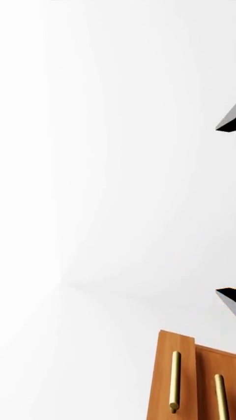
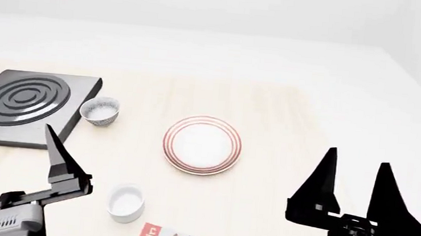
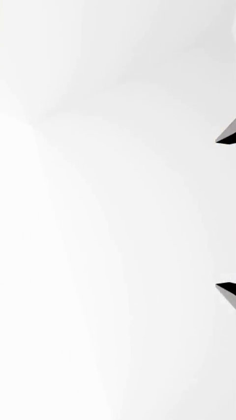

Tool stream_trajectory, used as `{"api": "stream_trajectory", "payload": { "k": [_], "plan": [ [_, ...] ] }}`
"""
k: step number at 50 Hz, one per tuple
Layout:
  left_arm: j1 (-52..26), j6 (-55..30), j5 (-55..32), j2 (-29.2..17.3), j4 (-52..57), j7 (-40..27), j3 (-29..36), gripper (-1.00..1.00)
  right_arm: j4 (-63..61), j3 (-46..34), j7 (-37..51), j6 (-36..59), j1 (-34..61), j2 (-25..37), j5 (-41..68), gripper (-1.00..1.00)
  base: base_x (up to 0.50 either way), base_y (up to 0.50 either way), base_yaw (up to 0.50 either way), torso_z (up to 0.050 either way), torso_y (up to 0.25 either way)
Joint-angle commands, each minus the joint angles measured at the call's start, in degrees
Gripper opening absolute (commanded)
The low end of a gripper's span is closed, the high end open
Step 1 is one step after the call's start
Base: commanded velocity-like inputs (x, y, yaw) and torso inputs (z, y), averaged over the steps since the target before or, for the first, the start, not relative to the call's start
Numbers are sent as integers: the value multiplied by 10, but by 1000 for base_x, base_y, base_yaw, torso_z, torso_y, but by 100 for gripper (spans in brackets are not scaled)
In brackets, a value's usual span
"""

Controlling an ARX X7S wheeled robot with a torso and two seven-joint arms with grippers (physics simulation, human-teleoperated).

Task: Pick the akita bowl next to the cookies box and place it on the plate.

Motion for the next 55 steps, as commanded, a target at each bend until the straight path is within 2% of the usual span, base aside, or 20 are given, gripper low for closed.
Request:
{"api": "stream_trajectory", "payload": {
  "k": [1,9,32,47,55],
  "plan": [
    [0,4,13,7,-4,2,-9,100,-6,11,-7,1,-1,-5,-11,100,0,0,0,0,0],
    [-1,-1,23,5,-1,-2,-5,100,-6,8,-5,1,-2,-4,-10,100,0,0,0,0,0],
    [-2,-8,34,2,-2,-19,-4,100,-1,2,1,-2,-1,1,-11,100,0,0,0,0,-248],
    [-1,-15,23,-3,2,-20,0,100,-10,11,15,21,16,15,-10,100,0,0,0,0,0],
    [1,-31,15,-7,14,-22,-1,100,-63,53,39,112,63,81,-19,100,0,0,0,0,0]
  ]
}}
